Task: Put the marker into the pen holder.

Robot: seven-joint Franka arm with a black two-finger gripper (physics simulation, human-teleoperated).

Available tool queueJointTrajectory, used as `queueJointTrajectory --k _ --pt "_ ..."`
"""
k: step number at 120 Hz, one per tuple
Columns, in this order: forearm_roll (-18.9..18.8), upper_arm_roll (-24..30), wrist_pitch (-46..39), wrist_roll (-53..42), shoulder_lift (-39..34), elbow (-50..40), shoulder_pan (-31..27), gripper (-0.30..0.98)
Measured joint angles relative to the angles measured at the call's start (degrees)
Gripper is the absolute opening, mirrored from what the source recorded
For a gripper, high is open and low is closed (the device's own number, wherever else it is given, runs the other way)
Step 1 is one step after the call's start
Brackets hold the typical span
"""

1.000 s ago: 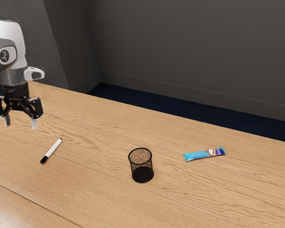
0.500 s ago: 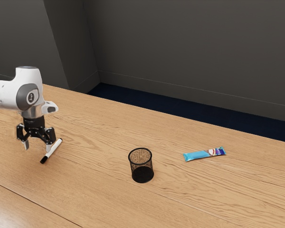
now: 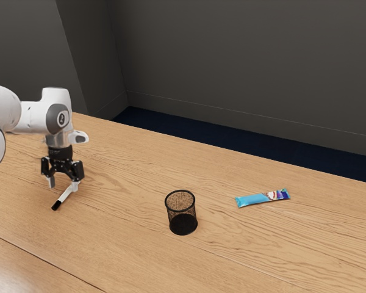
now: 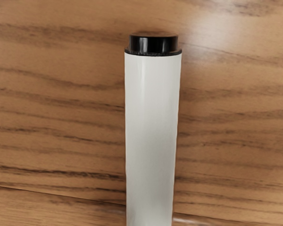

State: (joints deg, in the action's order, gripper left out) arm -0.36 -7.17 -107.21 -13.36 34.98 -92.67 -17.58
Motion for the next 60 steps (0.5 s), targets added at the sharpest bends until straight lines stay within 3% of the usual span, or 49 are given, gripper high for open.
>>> queueJointTrajectory --k 48,60 --pt "0.70 0.52 5.48 -5.15 5.86 8.03 0.00 0.68" --pt "0.82 0.52 5.76 -6.12 5.75 8.09 0.22 0.56"
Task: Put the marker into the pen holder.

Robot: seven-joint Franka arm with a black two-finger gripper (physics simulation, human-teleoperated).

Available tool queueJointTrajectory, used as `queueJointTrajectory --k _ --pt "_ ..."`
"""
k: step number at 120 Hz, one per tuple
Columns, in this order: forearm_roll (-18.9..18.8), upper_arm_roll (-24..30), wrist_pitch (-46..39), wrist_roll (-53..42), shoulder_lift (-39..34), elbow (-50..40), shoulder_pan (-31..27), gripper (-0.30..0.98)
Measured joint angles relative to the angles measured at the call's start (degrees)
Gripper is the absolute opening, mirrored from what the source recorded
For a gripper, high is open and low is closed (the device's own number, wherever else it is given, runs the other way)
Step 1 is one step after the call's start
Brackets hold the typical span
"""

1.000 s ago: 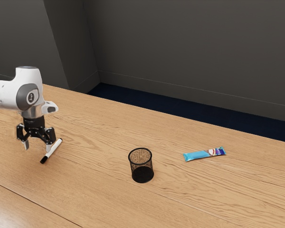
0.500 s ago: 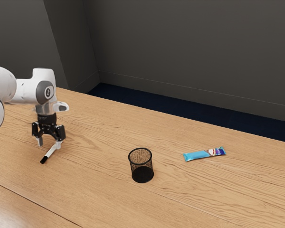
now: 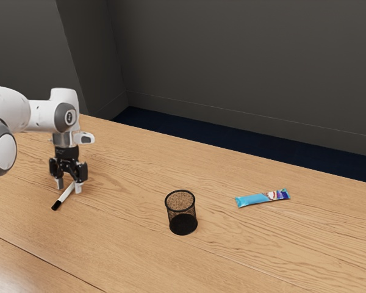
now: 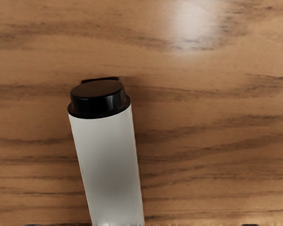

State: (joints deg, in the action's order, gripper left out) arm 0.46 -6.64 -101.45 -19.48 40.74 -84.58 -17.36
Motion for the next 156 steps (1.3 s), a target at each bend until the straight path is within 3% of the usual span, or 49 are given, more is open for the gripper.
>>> queueJointTrajectory --k 32,52,70,84,109,142,156 --pt "-0.47 -0.03 0.34 -1.90 -0.25 0.02 0.20 0.13" --pt "-0.82 -0.03 0.18 -2.70 -0.26 0.01 0.24 -0.01" --pt "-1.17 -0.03 -0.55 -3.12 -1.49 -1.27 0.53 -0.07" --pt "-3.42 0.03 -4.80 -3.15 -12.15 -9.27 3.73 -0.09" --pt "-6.74 0.61 -17.49 -2.76 -26.68 -19.71 11.05 -0.10" --pt "-7.61 7.83 -38.42 1.48 -42.68 -37.05 17.79 -0.10" --pt "-7.47 9.22 -45.08 4.57 -45.66 -41.15 19.87 -0.10"
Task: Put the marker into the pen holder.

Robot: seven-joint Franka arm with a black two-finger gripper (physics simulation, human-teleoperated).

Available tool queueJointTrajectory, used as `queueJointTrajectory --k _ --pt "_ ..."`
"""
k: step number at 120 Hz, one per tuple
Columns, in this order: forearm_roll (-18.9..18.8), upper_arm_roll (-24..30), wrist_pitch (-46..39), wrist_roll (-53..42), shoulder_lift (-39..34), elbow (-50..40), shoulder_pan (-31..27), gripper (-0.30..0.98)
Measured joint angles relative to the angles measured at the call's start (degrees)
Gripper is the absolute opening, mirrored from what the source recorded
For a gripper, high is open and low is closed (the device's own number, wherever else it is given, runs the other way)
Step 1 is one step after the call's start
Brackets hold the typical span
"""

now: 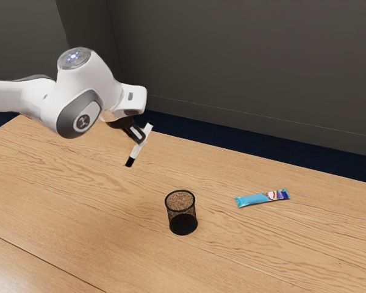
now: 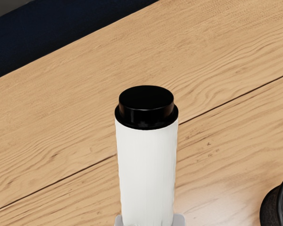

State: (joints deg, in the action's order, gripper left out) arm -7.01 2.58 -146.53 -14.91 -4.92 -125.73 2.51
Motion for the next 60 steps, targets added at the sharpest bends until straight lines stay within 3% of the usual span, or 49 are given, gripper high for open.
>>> queueJointTrajectory --k 17,60 --pt "0.37 2.08 -5.43 3.45 -0.63 -2.01 -1.08 -0.10" --pt "1.08 3.59 -10.41 13.02 -3.09 -7.45 5.53 -0.10"
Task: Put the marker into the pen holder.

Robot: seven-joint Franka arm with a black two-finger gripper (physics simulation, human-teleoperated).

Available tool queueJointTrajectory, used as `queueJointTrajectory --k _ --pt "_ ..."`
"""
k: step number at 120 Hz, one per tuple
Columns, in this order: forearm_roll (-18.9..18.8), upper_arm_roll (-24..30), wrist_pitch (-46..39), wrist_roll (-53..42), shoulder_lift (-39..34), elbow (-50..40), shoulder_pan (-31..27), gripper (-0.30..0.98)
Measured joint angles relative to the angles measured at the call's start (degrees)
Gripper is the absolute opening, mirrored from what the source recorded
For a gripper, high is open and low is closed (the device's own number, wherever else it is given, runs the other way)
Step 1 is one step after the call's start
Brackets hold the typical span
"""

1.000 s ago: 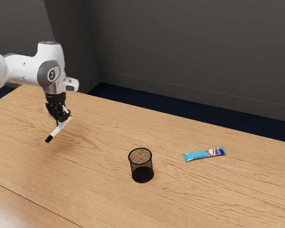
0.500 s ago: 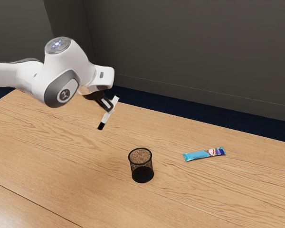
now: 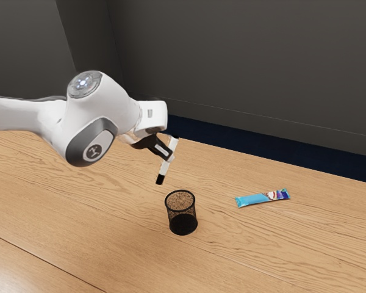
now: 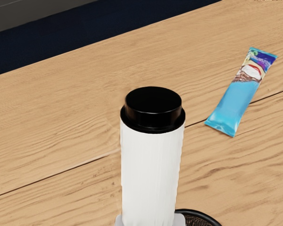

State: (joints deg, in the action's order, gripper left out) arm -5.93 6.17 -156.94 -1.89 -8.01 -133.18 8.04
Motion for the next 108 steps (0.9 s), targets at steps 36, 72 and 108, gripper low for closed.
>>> queueJointTrajectory --k 36,72,108 --pt "-0.02 0.41 -2.17 5.52 4.38 0.20 0.39 -0.10" --pt "-0.15 -0.90 -4.46 8.61 8.71 0.77 1.71 -0.10" --pt "-3.72 0.10 -5.15 9.80 13.26 5.81 0.78 -0.10"
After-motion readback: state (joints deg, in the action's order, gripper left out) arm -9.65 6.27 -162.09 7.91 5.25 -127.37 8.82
